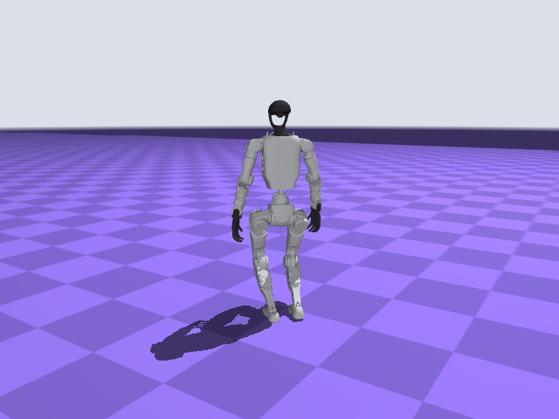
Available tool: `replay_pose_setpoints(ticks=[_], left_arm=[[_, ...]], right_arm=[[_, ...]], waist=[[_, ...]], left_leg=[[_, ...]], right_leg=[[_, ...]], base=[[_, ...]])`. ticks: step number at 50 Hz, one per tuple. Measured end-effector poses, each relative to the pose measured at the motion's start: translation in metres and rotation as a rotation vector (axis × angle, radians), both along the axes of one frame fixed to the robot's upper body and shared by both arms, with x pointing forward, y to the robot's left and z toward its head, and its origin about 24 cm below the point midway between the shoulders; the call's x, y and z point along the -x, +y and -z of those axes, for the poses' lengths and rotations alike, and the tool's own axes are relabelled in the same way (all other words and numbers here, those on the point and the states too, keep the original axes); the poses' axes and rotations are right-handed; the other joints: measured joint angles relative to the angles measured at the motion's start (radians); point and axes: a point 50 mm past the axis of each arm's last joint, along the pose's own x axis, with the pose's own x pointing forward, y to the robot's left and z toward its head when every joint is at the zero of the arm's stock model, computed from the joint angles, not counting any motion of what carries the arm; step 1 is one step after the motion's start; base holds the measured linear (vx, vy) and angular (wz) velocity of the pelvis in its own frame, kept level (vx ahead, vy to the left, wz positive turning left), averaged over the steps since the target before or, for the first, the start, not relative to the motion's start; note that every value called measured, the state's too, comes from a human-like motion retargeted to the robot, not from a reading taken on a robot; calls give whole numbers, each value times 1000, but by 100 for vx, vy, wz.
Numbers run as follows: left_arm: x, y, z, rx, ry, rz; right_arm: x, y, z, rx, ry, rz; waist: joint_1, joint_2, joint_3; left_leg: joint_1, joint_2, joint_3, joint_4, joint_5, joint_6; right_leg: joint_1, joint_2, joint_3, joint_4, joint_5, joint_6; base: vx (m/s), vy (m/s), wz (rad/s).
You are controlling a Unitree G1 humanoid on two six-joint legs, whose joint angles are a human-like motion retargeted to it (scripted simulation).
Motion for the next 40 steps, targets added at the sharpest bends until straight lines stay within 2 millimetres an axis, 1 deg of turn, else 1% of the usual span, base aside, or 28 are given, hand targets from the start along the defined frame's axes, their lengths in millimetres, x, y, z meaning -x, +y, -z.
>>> replay_pose_setpoints(ticks=[1, 2, 5, 7, 8, 10, 11, 13, 15, 16, 17, 18, 20, 21, 25, 27, 28, 30, 32, 34, 35, 37, 38, 40], left_arm=[[1, -3, 1, 20, 1, -18], [3, -5, 1, 43, 2, -40], [6, -13, 3, 118, 3, -116], [4, -12, 2, 137, -11, -137], [2, -11, 1, 139, -19, -140], [-3, -8, -1, 134, -46, -143], [-4, -7, -1, 127, -58, -140], [-10, -3, -4, 110, -88, -133], [-20, 2, -7, 88, -125, -118], [-26, 3, -8, 74, -141, -107], [-32, 4, -10, 63, -158, -98], [-41, 3, -11, 55, -175, -91], [-50, 3, -13, 48, -196, -93], [-51, 2, -13, 52, -198, -104], [-52, -4, -12, 81, -196, -136], [-52, -5, -12, 86, -199, -137], [-52, -8, -12, 92, -202, -134], [-52, -12, -11, 87, -204, -121], [-53, -14, -10, 71, -199, -93], [-53, -18, -9, 62, -184, -64], [-51, -20, -8, 61, -176, -55], [-43, -21, -5, 70, -152, -56], [-38, -21, -4, 78, -141, -62], [-28, -22, -2, 104, -117, -88]], right_arm=[[4, 0, 1, -10, 12, 2], [8, 1, 2, -20, 23, 5], [18, 1, 4, -52, 57, 9], [21, -2, 4, -64, 67, 2], [21, -4, 3, -70, 68, -1], [19, -7, 1, -73, 57, -5], [20, -8, 1, -69, 53, -2], [18, -13, -1, -58, 39, 11], [13, -19, -5, -47, 17, 29], [10, -21, -6, -39, 6, 38], [6, -23, -8, -33, -7, 48], [0, -24, -10, -30, -26, 63], [-8, -23, -12, -33, -56, 83], [-9, -22, -12, -39, -61, 91], [-10, -15, -10, -65, -75, 114], [-11, -14, -10, -68, -83, 117], [-9, -14, -10, -61, -82, 118], [-8, -13, -9, -42, -79, 107], [-9, -14, -9, -6, -72, 83], [-11, -14, -8, 31, -61, 58], [-11, -14, -8, 45, -55, 48], [-5, -13, -5, 45, -34, 42], [-2, -12, -4, 38, -26, 43], [5, -10, -1, 15, -11, 51]], waist=[[9, 17, 4], [15, 31, 4], [12, 45, -32], [9, 45, -50], [8, 44, -53], [4, 42, -50], [1, 39, -45], [-3, 33, -37], [-6, 25, -20], [-8, 22, -5], [-13, 16, 9], [-23, 2, 23], [-36, -15, 34], [-38, -14, 33], [-29, 11, 34], [-20, 25, 35], [-16, 30, 36], [-8, 32, 35], [-2, 35, 40], [3, 45, 41], [8, 52, 41], [20, 66, 48], [27, 73, 46], [30, 77, 30]], left_leg=[[40, 21, -6, -41, 26, -5], [75, 39, -9, -88, 74, -13], [116, 54, 1, -260, 353, -58], [120, 48, 13, -324, 422, -70], [123, 41, 14, -341, 430, -72], [130, 26, 14, -348, 419, -62], [123, 23, 19, -316, 384, -55], [116, 14, 23, -259, 287, -40], [107, 7, 28, -196, 128, -10], [100, 8, 36, -162, 73, 2], [92, 5, 45, -136, 29, 13], [81, -7, 58, -123, 9, 25], [61, -25, 69, -114, 0, 35], [58, -24, 67, -113, 0, 35], [46, 6, 50, -81, 21, 15], [26, 24, 42, -34, 20, -3], [11, 31, 39, -4, 12, -11], [-30, 38, 37, 61, 0, -29], [-71, 52, 44, 117, 0, -42], [-96, 73, 52, 143, 0, -44], [-97, 84, 52, 146, 0, -47], [-50, 95, 41, 112, 8, -53], [-24, 101, 33, 74, 32, -59], [22, 109, 35, -30, 117, -63]], right_leg=[[35, 33, 10, -60, 54, -13], [64, 57, 18, -121, 118, -27], [90, 53, 25, -279, 366, -63], [76, 36, 24, -313, 434, -59], [70, 29, 24, -311, 443, -57], [62, 13, 21, -285, 434, -43], [53, 5, 18, -246, 408, -34], [38, -14, 10, -166, 341, -9], [21, -41, -7, -66, 246, 38], [9, -56, -16, -13, 218, 61], [-6, -74, -21, 39, 194, 79], [-26, -98, -20, 88, 178, 89], [-61, -126, -14, 151, 167, 93], [-69, -118, -12, 157, 168, 89], [-69, -44, -13, 109, 183, 70], [-57, -8, -13, 73, 164, 53], [-53, 5, -12, 61, 138, 47], [-55, 18, -9, 57, 52, 31], [-71, 15, -21, 74, -10, 25], [-86, 23, -28, 75, -32, 18], [-83, 33, -29, 64, -31, 15], [-37, 65, -18, -2, 7, 12], [-11, 86, -4, -51, 42, 9], [30, 104, 22, -158, 142, 5]], base=[[9, 4, -52], [7, 4, -45], [2, 1, -8], [0, 0, 0], [0, 0, 0], [-3, 2, 0], [-9, 3, -5], [-8, 2, -7], [-6, 1, 0], [-7, 0, 14], [-8, -1, 34], [-9, -3, 43], [-8, -5, 36], [-7, -7, 16], [-6, -10, -3], [-6, -11, -15], [-6, -10, -12], [-7, -9, -4], [-6, -6, 6], [0, 0, 0], [3, 1, -36], [8, 3, -45], [8, 5, -35], [7, 5, -15]])
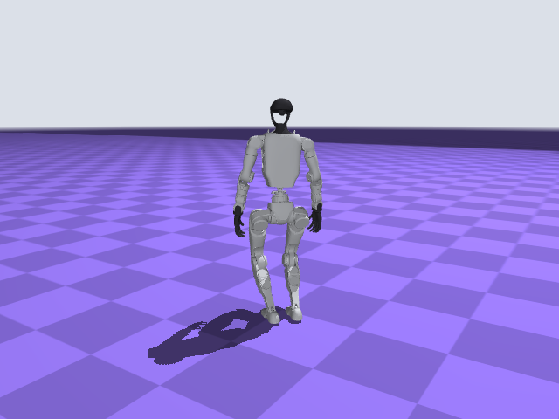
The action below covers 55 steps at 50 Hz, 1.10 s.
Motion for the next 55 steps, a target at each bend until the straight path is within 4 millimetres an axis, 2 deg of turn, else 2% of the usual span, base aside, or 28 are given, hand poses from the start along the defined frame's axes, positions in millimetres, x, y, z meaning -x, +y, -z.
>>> replay_pose_setpoints(ticks=[3, 4, 6, 8, 11, 15, 16, 20, 23, 25, 27, 28, 30, 34, 37, 40, 45, 48, 51, 55], left_arm=[[12, -1, 2, 48, 30, -50], [15, 0, 2, 57, 36, -59], [18, 2, 2, 63, 43, -64], [18, 3, 2, 60, 38, -60], [18, 8, 1, 32, 23, -43], [2, 15, -4, -24, -28, 12], [-2, 16, -5, -41, -40, 30], [-23, 15, -9, -103, -69, 89], [-21, 12, -8, -96, -62, 79], [-17, 10, -6, -71, -52, 51], [-9, 7, -3, -34, -30, 3], [-4, 6, -2, -16, -18, -23], [2, 6, -1, 7, 0, -57], [11, 10, 0, 18, 29, -67], [15, 14, 0, 2, 37, -59], [19, 16, 0, -14, 43, -50], [15, 17, 0, -64, 37, 4], [1, 11, -1, -72, 24, 22], [-6, 5, -1, -46, -3, 2], [-5, 0, -1, 6, -30, -76]], right_arm=[[8, 2, 2, -41, 24, 5], [9, 2, 2, -50, 30, 2], [11, 1, 2, -64, 37, -3], [10, -1, 1, -67, 31, -9], [10, -2, 0, -62, 20, -10], [1, -5, -3, -36, -13, -9], [-1, -5, -4, -27, -18, -9], [-10, -4, -5, 8, -38, 8], [-4, -6, -3, 12, -19, 41], [1, -9, -2, 10, -7, 57], [7, -10, -1, 1, 8, 62], [9, -9, 0, -4, 16, 61], [14, -9, 1, -15, 31, 56], [17, -5, 2, -44, 37, 42], [13, -1, 2, -59, 19, 27], [7, 7, 1, -79, -10, 20], [-6, 22, 2, -79, -37, -30], [-19, 26, 0, -44, -42, -73], [-20, 25, 0, -32, -36, -61], [-6, 19, 4, -52, -17, 14]], waist=[[-1, 2, -43], [-2, 2, -55], [-4, -1, -71], [-10, -5, -75], [-21, -13, -65], [-31, -30, -27], [-34, -35, -13], [-70, -75, 6], [-65, -55, 4], [-56, -29, 0], [-55, -15, -23], [-57, -12, -40], [-61, -10, -76], [-59, -7, -113], [-54, -7, -122], [-52, -17, -121], [-34, -20, -73], [-21, -11, -22], [-6, 6, -10], [10, 16, -42]], left_leg=[[38, 11, 24, -170, 185, -2], [44, 7, 27, -216, 234, -6], [51, -11, 28, -279, 295, -11], [60, -33, 22, -309, 311, -4], [44, -48, 20, -233, 223, 15], [12, -67, 18, -72, -48, 55], [-4, -72, 22, -24, -88, 59], [-73, -122, 45, 39, -117, 84], [-36, -106, 40, 5, -113, 82], [24, -88, 26, -78, -65, 72], [69, -84, 13, -196, 88, 34], [82, -85, 9, -254, 201, 8], [86, -82, 11, -345, 352, -16], [63, -69, 17, -382, 429, -33], [47, -56, 19, -348, 402, -20], [23, -42, 24, -255, 300, -1], [-40, 18, 32, 39, -55, 21], [-73, 58, 44, 161, -107, 25], [-59, 77, 44, 150, -55, 22], [-22, 50, 35, -1, 67, 16]], right_leg=[[16, -29, -1, -127, 241, -22], [11, -37, 1, -151, 292, -27], [-3, -51, 5, -168, 337, -28], [-16, -67, 7, -149, 344, -18], [-47, -85, 5, -42, 279, 10], [-96, -110, -6, 169, 101, 82], [-114, -126, -12, 230, 75, 91], [-199, -204, -3, 380, 32, 106], [-165, -163, 7, 313, 42, 87], [-109, -110, 25, 199, 84, 66], [-68, -101, 32, 76, 176, 20], [-58, -100, 37, 19, 234, -1], [-52, -98, 50, -72, 328, -18], [-50, -74, 61, -150, 393, -18], [-38, -48, 61, -164, 385, -19], [-35, -23, 69, -122, 308, -17], [-57, -3, 23, 69, -33, 15], [-64, -3, -10, 138, -124, 0], [-34, 14, -14, 81, -77, -14], [3, 31, 15, -74, 110, -35]], base=[[4, 4, -5], [0, 0, 0], [0, 0, 0], [0, 0, 0], [-7, 3, -6], [0, 0, 0], [-5, 1, 12], [-4, 1, 44], [9, 1, -24], [13, 0, -40], [11, -1, -22], [10, -3, -5], [7, -3, 7], [1, -1, 2], [-2, -3, -13], [-6, -4, -22], [-6, -3, -26], [-2, -1, -6], [0, -1, -21], [0, 0, 0]])
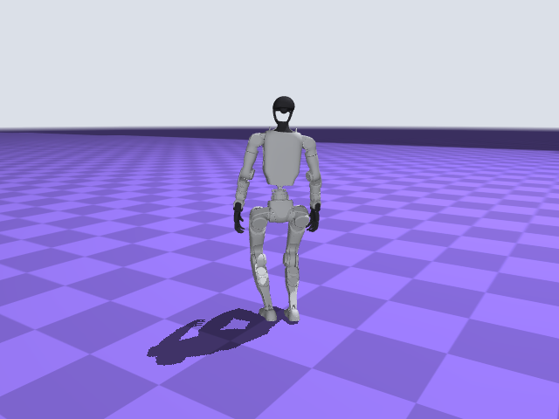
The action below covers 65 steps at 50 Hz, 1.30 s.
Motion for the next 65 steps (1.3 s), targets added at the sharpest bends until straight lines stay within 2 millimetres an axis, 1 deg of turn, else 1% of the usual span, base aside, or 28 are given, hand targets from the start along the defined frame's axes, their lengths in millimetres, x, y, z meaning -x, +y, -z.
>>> replay_pose_setpoints(ticks=[2, 3, 5, 6, 8, 13, 15, 18, 20, 22, 25, 26, 27, 29, 30, 32, 35, 38, 40, 43, 46, 51, 56, 58, 60, 62, 63, 65], left_arm=[[1, -3, 1, 30, -2, -38], [2, -4, 1, 39, -1, -48], [2, -4, 1, 44, -1, -51], [2, -5, 1, 43, -4, -46], [2, -3, 0, 29, -10, -31], [-11, 6, -5, -42, -42, 59], [-23, 8, -8, -79, -53, 102], [-23, 8, -8, -96, -48, 111], [-17, 7, -5, -84, -35, 91], [-7, 6, -2, -59, -9, 54], [12, 3, 3, -13, 47, -4], [17, 3, 4, -4, 63, -15], [22, 3, 4, 3, 78, -23], [29, 5, 5, 5, 100, -33], [31, 7, 5, 2, 105, -39], [39, 8, 6, -3, 121, -52], [44, 10, 7, -16, 130, -62], [37, 12, 6, -31, 115, -75], [26, 11, 4, -25, 95, -88], [13, 9, 3, -2, 65, -108], [4, 5, 1, 16, 35, -107], [-8, 5, -2, 10, -19, -97], [-25, 11, -9, -20, -92, -91], [-22, 12, -8, -14, -91, -105], [-15, 12, -6, 6, -68, -129], [-6, 10, -3, 25, -38, -148], [-2, 10, -2, 32, -23, -152], [5, 11, -1, 41, 5, -153]], right_arm=[[5, -4, 1, -10, 12, 32], [6, -6, 0, -11, 15, 45], [8, -11, -1, -10, 15, 65], [7, -13, -1, -12, 9, 74], [9, -17, -2, -7, 5, 94], [2, -23, -6, -3, -23, 129], [-4, -22, -7, 0, -33, 135], [-2, -20, -6, -1, -23, 149], [3, -22, -4, -4, -11, 166], [9, -23, -3, -6, -3, 178], [18, -21, 0, -12, 11, 193], [20, -21, 0, -17, 11, 199], [22, -21, 0, -21, 10, 207], [25, -21, 1, -31, 0, 224], [25, -20, 1, -34, -6, 230], [25, -20, 0, -33, -22, 247], [25, -20, 0, -28, -36, 266], [21, -19, 0, -16, -37, 266], [15, -19, -1, -11, -39, 258], [12, -16, -1, -19, -34, 241], [14, -14, 1, -30, -18, 223], [21, -17, 2, -18, 7, 192], [28, -26, 1, 8, 25, 203], [32, -28, 2, 4, 35, 218], [37, -29, 2, -5, 50, 228], [41, -30, 3, -13, 64, 230], [42, -31, 3, -15, 68, 228], [43, -31, 2, -24, 70, 228]], waist=[[2, 5, -16], [1, 6, -20], [-7, 4, -21], [-14, 3, -18], [-28, 0, -10], [-50, -22, 34], [-63, -46, 52], [-70, -59, 48], [-63, -47, 42], [-56, -31, 31], [-61, -25, -12], [-62, -24, -28], [-61, -22, -42], [-53, -16, -59], [-49, -11, -64], [-47, -16, -64], [-35, -17, -55], [-18, -5, -23], [-9, 5, -1], [-3, 13, 12], [3, 16, 12], [7, 19, 12], [2, 17, 2], [-2, 14, -13], [-8, 12, -37], [-15, 7, -65], [-21, 4, -79], [-32, -4, -98]], left_leg=[[9, -31, -8, -83, 105, -22], [11, -48, -12, -115, 142, -29], [20, -92, -24, -161, 176, -34], [25, -109, -27, -165, 169, -25], [25, -132, -29, -137, 115, -11], [5, -165, -22, -4, -154, 35], [-22, -187, -9, 33, -185, 47], [-30, -203, -14, 17, -185, 62], [-3, -195, -34, -30, -155, 60], [42, -183, -56, -113, -71, 44], [65, -182, -83, -254, 185, -21], [59, -176, -84, -284, 231, -32], [51, -168, -85, -305, 267, -42], [27, -149, -88, -299, 289, -55], [15, -138, -87, -282, 287, -59], [-21, -118, -75, -201, 218, -47], [-80, -74, -64, -19, 72, -40], [-145, -17, -59, 178, -32, -32], [-183, 19, -56, 273, -55, -24], [-215, 35, -58, 337, -68, -6], [-231, 18, -71, 346, -51, -15], [-220, -3, -86, 297, -58, -28], [-125, -19, -85, 132, -96, -7], [-66, -32, -85, 14, -64, 2], [-20, -49, -88, -113, 59, -15], [-1, -74, -94, -215, 249, -71], [4, -85, -93, -257, 306, -84], [10, -103, -90, -316, 366, -96]], right_leg=[[-14, -6, 15, -37, 144, 2], [-29, -12, 20, -35, 184, 6], [-62, -30, 29, 6, 217, 20], [-78, -41, 29, 45, 213, 30], [-111, -61, 26, 143, 175, 58], [-204, -114, 18, 423, 31, 162], [-251, -150, 27, 508, 1, 185], [-262, -161, 38, 506, -23, 175], [-223, -139, 40, 428, -17, 156], [-168, -112, 46, 309, 36, 125], [-125, -92, 70, 126, 160, 68], [-121, -84, 78, 76, 194, 57], [-117, -74, 84, 31, 222, 47], [-108, -51, 87, -29, 245, 31], [-103, -40, 84, -50, 248, 24], [-108, -27, 81, -35, 191, 19], [-121, -3, 59, 27, 23, 18], [-144, 21, 20, 110, -111, 3], [-155, 31, -3, 136, -150, -12], [-162, 41, -13, 132, -150, -29], [-162, 47, -15, 118, -131, -32], [-160, 41, -23, 135, -114, -2], [-111, 29, -17, 88, -67, 39], [-72, 31, 8, 17, -4, 44], [-42, 25, 32, -62, 103, 42], [-38, 2, 40, -112, 216, 28], [-42, -9, 46, -128, 247, 26], [-53, -26, 56, -140, 284, 29]], base=[[0, 0, 0], [0, 0, 0], [0, 0, 0], [0, 0, 0], [-6, 3, 2], [-2, 0, 4], [-4, -1, 42], [2, -2, 21], [8, -4, -16], [9, -5, -9], [6, -7, 22], [4, -8, 31], [2, -8, 26], [0, -8, 9], [-3, -8, 0], [-6, -8, -1], [-6, -8, -10], [-5, -9, -5], [-4, -9, 6], [-3, -7, 7], [0, 0, 0], [0, 0, 0], [8, 7, 2], [11, 8, 12], [11, 6, 12], [8, 4, 15], [7, 3, 25], [4, 2, 29]])
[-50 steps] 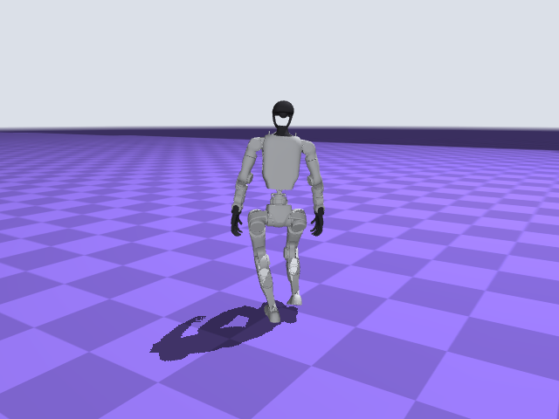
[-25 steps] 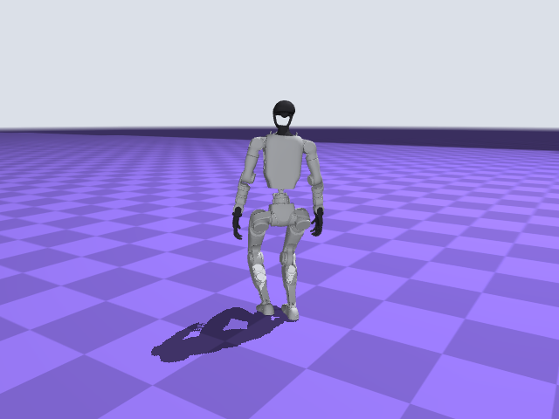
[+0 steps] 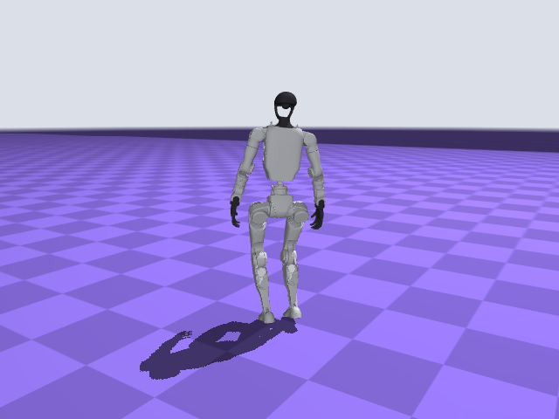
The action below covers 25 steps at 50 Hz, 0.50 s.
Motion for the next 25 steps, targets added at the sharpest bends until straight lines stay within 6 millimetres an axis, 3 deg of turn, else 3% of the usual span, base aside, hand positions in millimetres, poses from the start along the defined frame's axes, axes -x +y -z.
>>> replay_pose_setpoints(ticks=[3, 7, 13, 16, 20, 25], left_arm=[[6, 1, 1, 3, 29, 18], [13, 5, 2, -17, 51, 52], [12, 3, 2, -63, 61, 152], [-2, -1, 0, -78, 48, 205], [-15, -5, -2, -69, -2, 221], [-16, -1, -5, -51, -51, 143]], right_arm=[[-1, 0, -1, -8, -10, -3], [-13, 7, -3, -23, -59, -28], [-26, 24, -2, -32, -88, -106], [-37, 28, -2, 1, -83, -172], [-37, 30, -1, 16, -69, -207], [-22, 30, 2, -10, -35, -226]], waist=[[-14, -5, -8], [-26, -8, -1], [-26, -17, 44], [-11, -8, 93], [8, 5, 101], [20, 3, 37]], left_leg=[[5, -20, -4, -21, 19, 4], [-8, -13, 1, 41, -78, 28], [-90, 30, 18, 345, -446, 60], [-118, 64, 26, 463, -516, 61], [-105, 79, 25, 430, -440, 58], [-69, 51, 29, 187, -241, 58]], right_leg=[[-6, -2, 14, 10, 8, 6], [-9, 14, 13, 50, -47, 22], [-50, 29, -36, 259, -395, 42], [-50, 26, -79, 327, -494, 21], [-9, 25, -97, 250, -435, 8], [26, 13, -66, 49, -170, 2]], base=[[0, 0, 23], [-1, 0, 0], [-6, -2, 1], [0, 0, 0], [2, 1, 11], [6, 6, 33]])
